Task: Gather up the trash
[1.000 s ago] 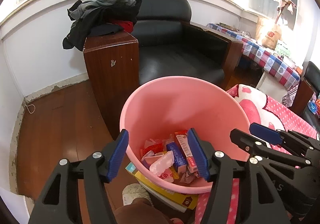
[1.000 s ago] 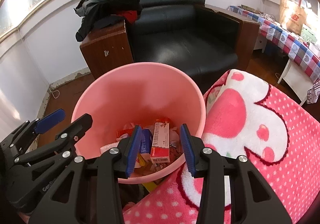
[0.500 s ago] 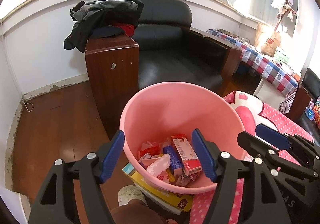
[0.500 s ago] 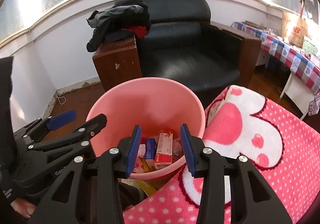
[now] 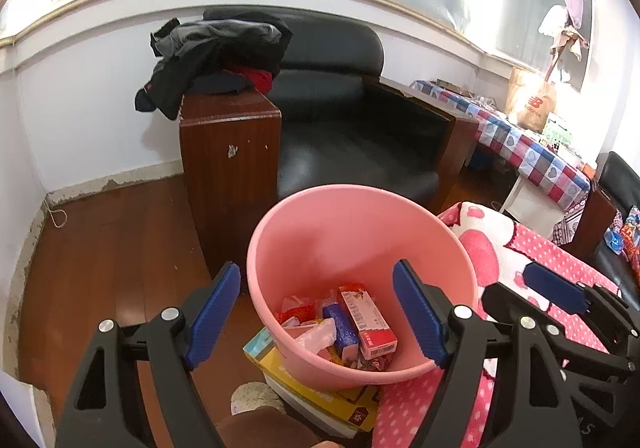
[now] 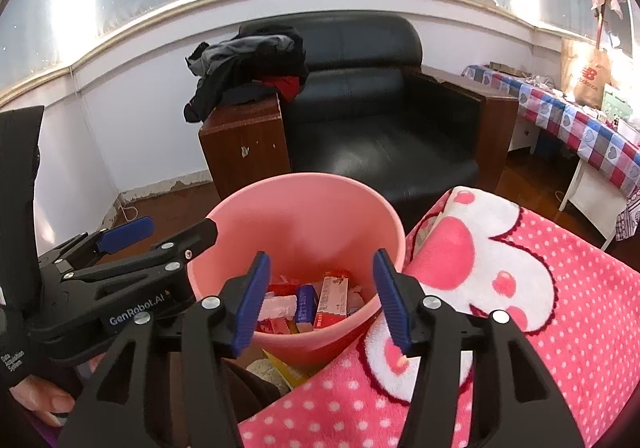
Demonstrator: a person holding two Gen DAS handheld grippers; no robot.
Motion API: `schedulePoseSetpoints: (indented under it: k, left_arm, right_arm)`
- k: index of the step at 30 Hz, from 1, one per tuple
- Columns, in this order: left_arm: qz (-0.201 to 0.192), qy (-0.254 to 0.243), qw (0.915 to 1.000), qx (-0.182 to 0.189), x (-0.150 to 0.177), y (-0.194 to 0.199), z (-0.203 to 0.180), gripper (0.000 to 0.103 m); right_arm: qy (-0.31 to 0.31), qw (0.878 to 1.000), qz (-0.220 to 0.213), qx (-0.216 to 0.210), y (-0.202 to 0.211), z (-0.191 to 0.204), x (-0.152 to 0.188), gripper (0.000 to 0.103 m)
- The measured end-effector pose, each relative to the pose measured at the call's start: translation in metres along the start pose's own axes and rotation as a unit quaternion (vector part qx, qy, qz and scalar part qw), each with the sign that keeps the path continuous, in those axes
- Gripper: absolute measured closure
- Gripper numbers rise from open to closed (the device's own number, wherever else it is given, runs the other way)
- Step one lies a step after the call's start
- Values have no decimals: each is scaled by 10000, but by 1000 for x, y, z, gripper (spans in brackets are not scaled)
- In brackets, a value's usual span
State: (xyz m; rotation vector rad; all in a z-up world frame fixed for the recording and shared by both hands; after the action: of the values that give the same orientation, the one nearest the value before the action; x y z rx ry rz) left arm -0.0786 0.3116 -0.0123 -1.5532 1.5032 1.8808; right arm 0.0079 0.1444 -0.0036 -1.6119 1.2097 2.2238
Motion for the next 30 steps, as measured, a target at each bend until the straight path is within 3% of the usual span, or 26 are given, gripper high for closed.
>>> schedulePoseSetpoints:
  k: [30]
  left_arm:
    - [-345, -93, 9994, -18, 23, 75, -25, 26]
  right_arm:
    - [-164, 9973, -556, 440, 74, -10, 32, 49]
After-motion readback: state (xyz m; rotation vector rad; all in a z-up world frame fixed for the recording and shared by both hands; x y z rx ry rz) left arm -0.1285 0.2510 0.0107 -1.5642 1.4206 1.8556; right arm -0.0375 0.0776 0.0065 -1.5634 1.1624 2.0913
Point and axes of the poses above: each gripper's, at about its wrist camera, not at the fingertips, and y roughly against the way its jaws point, z to its left, x to its underside, the point moved 1 cm from there along -y, roughly the way its jaws point, and after that the axes turned 5 degrees about -z, right-handed, at the moved point
